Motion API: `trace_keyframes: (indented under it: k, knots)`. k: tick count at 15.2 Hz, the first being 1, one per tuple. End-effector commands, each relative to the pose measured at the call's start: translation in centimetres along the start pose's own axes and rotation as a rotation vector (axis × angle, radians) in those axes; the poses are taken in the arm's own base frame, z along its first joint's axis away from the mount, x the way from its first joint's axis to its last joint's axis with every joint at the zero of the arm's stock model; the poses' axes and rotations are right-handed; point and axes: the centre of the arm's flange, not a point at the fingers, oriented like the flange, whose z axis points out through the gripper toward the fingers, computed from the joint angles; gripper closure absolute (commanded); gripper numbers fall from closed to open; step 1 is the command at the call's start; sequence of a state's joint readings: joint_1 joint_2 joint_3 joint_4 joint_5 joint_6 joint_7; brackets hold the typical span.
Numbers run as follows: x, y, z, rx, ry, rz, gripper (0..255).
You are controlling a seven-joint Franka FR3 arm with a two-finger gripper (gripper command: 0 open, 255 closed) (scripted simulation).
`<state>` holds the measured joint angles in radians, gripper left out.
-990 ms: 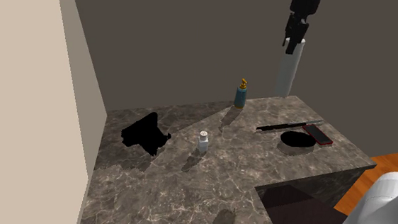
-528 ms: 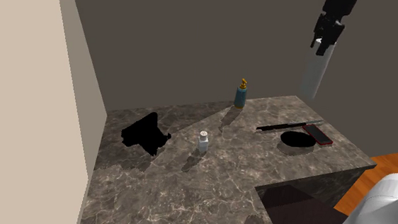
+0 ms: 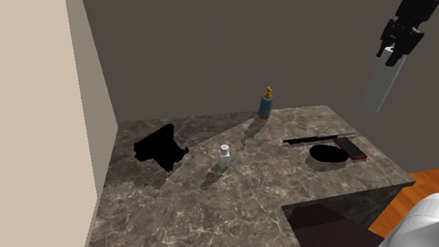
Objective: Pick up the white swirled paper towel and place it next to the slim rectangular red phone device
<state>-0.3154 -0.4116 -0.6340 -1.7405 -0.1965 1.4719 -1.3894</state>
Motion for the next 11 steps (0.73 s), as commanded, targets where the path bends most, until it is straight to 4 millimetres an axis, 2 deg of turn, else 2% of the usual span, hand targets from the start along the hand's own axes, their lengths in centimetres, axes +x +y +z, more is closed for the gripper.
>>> trace_keyframes:
  k: [1, 8, 11]
  knots:
    - [-2.8, 0.1, -0.2, 0.0, 0.0, -0.002, 255]
    - [-12.1, 0.4, -0.7, 0.0, 0.0, -0.002, 255]
    - [-12.2, 0.3, 0.9, 0.0, 0.0, -0.002, 255]
